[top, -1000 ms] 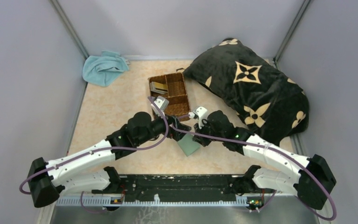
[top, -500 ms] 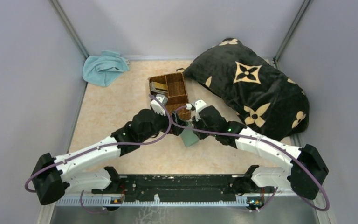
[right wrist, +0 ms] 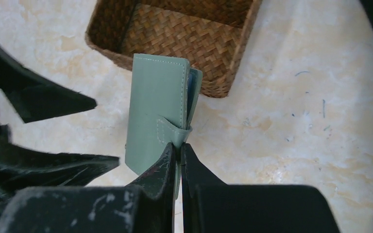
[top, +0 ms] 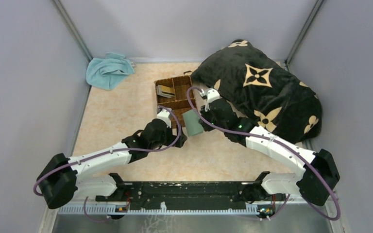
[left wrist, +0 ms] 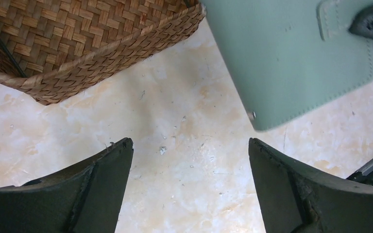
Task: Take the credit cards out of the card holder
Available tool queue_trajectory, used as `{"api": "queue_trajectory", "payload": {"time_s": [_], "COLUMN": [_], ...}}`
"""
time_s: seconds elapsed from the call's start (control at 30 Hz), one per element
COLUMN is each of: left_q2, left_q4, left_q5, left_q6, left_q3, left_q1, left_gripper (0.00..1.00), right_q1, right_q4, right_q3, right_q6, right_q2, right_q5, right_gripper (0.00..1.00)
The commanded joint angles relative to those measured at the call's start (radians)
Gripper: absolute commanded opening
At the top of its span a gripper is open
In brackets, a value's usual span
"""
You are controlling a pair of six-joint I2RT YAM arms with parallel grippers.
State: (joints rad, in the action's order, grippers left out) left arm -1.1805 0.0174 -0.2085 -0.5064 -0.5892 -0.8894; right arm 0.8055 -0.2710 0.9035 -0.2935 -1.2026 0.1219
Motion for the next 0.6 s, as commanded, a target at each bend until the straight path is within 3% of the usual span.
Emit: {"api": "queue_trajectory", "payload": {"time_s": [0.0,0.33,0.37,0.53,0.57], "left_q2": [0.057,0.069,0.063,0.051,0.051], "left_q4": [-0.002,-0.082,-0.090,-0.085,-0.091], "left_q5": [-0.022,-0.048,-0.041,-0.006,-0.010], "left_q6": [-0.016,-0.001,0.001,0.017,0.025], "left_q3": [0.008,-0.015,-0.023,-0.038,-0.046], "left_q1": [0.001,0.001,0.001,0.001,0.001], "left_gripper": [0.93,0.95,0.96,1.00,1.00], "right_q1": [-0.052,-0.055,-0.053,-0.051,-0.051], "right_q4": [0.041,0.110,0.115,0.126,0.121], "right_q3": [-0.018,-0.172,-0.181,-0.185,-0.178], "right_q6": [-0.039,-0.057,-0.053,-0.038,-0.039], "right_q2": [0.027,-0.023,-0.023,-0.011,-0.004], "right_q5": [0.036,-0.034,-0.031,0.004,0.024], "right_gripper": [0.00,0.00,0.06,0.90,0.97]}}
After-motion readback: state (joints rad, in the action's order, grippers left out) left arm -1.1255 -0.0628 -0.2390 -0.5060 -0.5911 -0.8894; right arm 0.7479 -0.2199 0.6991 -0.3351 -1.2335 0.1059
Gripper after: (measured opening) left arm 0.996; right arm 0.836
